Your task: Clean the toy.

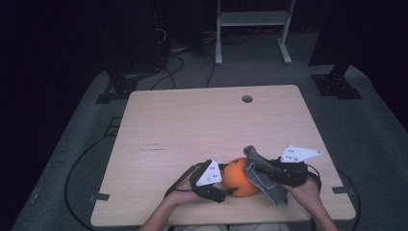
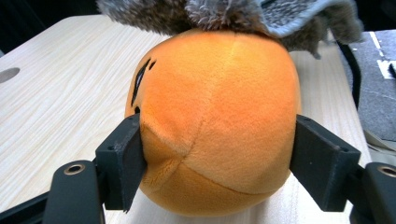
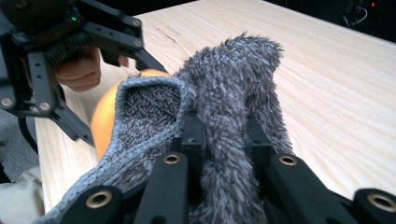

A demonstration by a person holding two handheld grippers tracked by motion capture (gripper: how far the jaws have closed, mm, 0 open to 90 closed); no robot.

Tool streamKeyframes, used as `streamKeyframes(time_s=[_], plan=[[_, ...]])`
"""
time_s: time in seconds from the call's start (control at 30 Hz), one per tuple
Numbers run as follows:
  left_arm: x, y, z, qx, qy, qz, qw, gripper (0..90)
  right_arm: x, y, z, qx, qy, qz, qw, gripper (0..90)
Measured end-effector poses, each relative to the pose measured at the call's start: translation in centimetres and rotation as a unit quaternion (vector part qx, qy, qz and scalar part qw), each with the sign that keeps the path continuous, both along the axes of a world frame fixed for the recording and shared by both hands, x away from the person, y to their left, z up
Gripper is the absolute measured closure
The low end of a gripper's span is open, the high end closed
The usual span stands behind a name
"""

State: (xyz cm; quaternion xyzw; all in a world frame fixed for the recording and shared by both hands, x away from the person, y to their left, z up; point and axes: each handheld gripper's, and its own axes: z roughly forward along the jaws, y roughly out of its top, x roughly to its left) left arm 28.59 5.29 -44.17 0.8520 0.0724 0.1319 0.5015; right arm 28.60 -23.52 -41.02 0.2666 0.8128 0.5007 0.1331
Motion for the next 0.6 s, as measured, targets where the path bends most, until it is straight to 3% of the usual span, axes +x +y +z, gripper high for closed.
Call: streamKeyframes(time_s=[0.07, 0.2, 0.37, 0.5, 0.6], plan=[[0.5, 0.4, 0.0, -0.030, 0.033, -0.001, 0.9990, 19.1, -0.1, -0.3, -0.3, -0.002, 0.004, -0.004, 1.0000, 74.8], [1.3, 0.6, -0.4, -0.035, 0.061, 0.016, 0.9974, 9.7, 0.0, -0.4, -0.4, -0.003, 0.003, -0.006, 1.0000, 74.8], [1.3, -0.2, -1.2, -0.032, 0.068, 0.014, 0.9971, 9.8, 0.0, -0.3, -0.5, -0.006, 0.001, -0.006, 1.0000, 74.7], [0.9, -0.2, -0.9, -0.038, 0.044, 0.020, 0.9981, 24.6, -0.2, -0.5, -0.1, -0.006, -0.003, -0.012, 0.9999, 74.7], [0.7, -0.2, -0.3, -0.055, 0.036, 0.024, 0.9975, 30.8, -0.8, 0.3, 1.3, 0.013, -0.030, 0.001, 0.9995, 74.7]])
